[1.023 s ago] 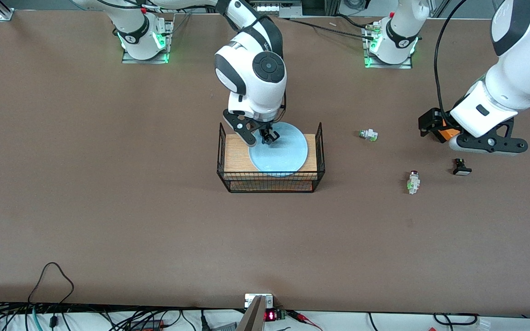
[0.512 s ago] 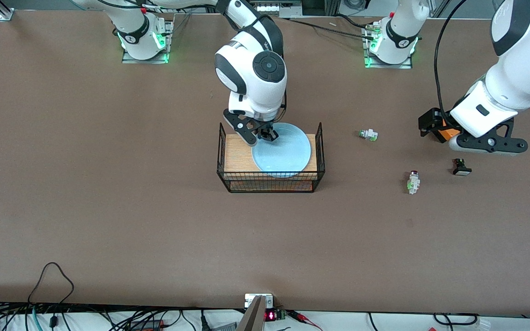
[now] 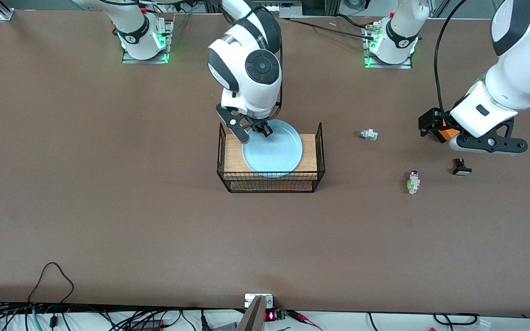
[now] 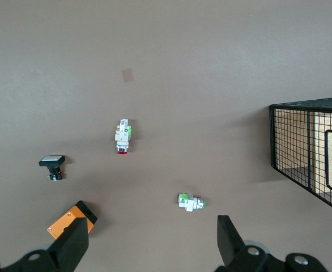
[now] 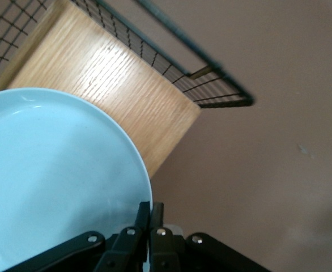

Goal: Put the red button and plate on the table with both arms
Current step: 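Lift the plate out of the basket with the right gripper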

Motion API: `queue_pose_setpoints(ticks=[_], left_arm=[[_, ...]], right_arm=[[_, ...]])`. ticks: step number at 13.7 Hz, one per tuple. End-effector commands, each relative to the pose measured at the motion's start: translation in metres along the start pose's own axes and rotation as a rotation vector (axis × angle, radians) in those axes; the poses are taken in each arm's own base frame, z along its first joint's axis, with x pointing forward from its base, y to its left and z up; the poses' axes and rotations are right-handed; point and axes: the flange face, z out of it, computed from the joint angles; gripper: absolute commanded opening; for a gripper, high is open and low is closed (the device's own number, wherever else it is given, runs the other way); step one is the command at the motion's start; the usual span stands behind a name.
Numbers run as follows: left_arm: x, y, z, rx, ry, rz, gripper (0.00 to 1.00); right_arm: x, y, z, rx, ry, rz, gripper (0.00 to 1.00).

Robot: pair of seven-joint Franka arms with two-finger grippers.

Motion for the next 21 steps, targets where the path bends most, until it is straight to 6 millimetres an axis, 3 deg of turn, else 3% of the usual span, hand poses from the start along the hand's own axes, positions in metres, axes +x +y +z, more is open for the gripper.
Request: queue_pose_setpoints(ticks=[1, 5, 8, 12, 15, 17, 21], left_arm=[[-0.006, -0.001, -0.003, 0.021, 0.001, 0.006, 1.00], [-0.006, -0.001, -0.003, 0.021, 0.001, 0.006, 1.00], [-0.006, -0.001, -0.003, 0.021, 0.001, 0.006, 1.00], [-0.006, -0.001, -0.003, 0.021, 0.001, 0.006, 1.00], [-0.006, -0.001, -0.003, 0.021, 0.001, 0.006, 1.00], [-0.006, -0.001, -0.003, 0.021, 0.001, 0.006, 1.00], [-0.006, -0.001, -0.003, 0.021, 0.001, 0.006, 1.00]], right_arm=[[0.009, 0.018, -0.042, -0.032, -0.053, 0.010, 0.00], [0.027, 0.046, -0.103, -0.051, -0.131, 0.031, 0.00], [0.045, 0.063, -0.132, -0.099, -0.164, 0.036, 0.00], [0.067, 0.099, -0.165, -0.187, -0.163, -0.148, 0.00], [0.123, 0.116, -0.161, -0.283, -0.187, -0.269, 0.00], [0.168, 0.130, -0.170, -0.282, -0.169, -0.399, 0.00], [0.300, 0.151, -0.154, -0.232, -0.253, -0.569, 0.00]])
